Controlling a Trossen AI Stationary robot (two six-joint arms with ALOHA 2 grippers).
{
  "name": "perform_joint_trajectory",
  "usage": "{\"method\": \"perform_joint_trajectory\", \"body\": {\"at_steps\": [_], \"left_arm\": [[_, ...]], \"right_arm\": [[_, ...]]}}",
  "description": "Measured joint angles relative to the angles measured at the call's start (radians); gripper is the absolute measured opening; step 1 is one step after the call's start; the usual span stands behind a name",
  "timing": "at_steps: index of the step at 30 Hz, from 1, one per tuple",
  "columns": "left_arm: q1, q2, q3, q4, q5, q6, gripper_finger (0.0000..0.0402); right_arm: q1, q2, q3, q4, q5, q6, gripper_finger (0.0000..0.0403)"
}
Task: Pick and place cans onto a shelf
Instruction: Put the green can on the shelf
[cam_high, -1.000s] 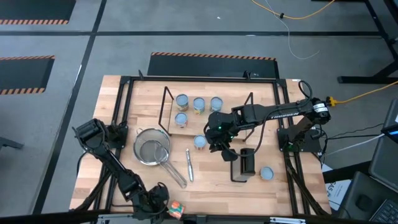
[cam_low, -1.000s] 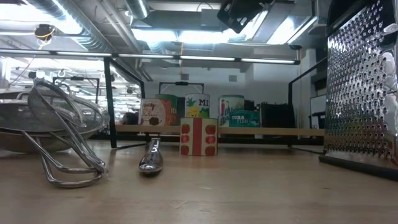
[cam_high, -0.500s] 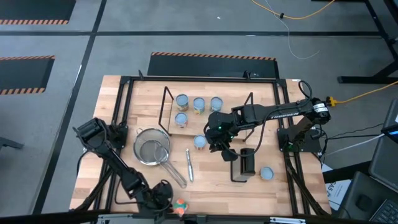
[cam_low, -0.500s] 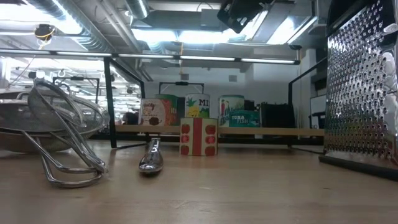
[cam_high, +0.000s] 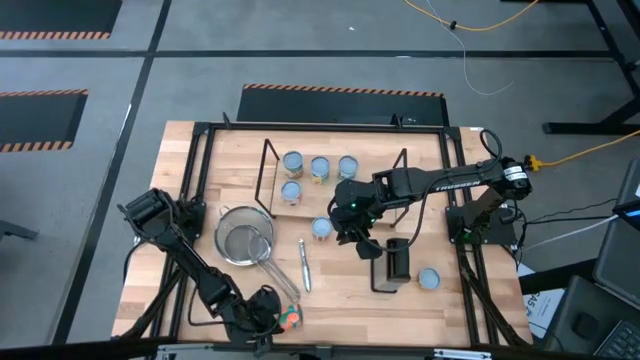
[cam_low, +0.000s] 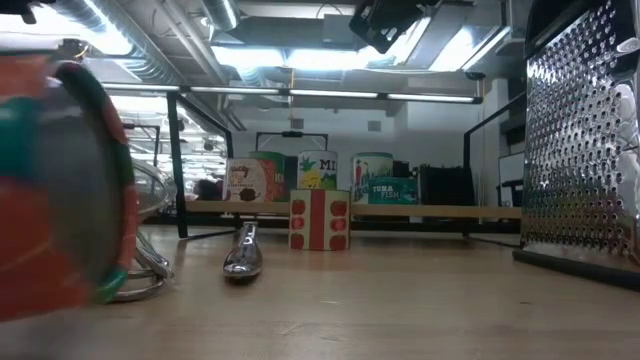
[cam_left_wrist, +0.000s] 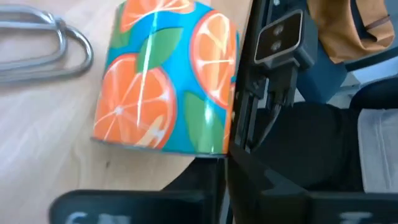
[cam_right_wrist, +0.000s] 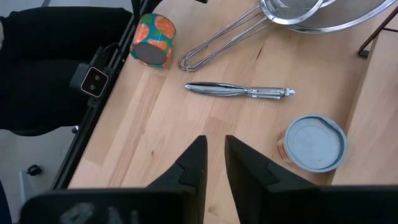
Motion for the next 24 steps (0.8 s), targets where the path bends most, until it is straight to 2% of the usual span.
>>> {"method": "perform_joint_trajectory", "body": {"at_steps": [2,10,16,24], "left_arm": [[0.0,0.0,0.0,0.0,-0.01,0.0,0.0007],[0.0,-0.004,0.0,-0.003,-0.025,-0.001,0.0004],[0.005,-0.013,0.025,-0.005,0.011,0.0,0.0003],[0.03,-0.013,0.104,-0.043,0.05,0.133,0.0002]], "right_arm": [[0.0,0.0,0.0,0.0,0.0,0.0,0.0062],[0.0,0.0,0.0,0.0,0.0,0.0,0.0062],[0.0,0.0,0.0,0.0,0.0,0.0,0.0062],[0.0,0.0,0.0,0.018,0.0,0.0,0.0062]]}}
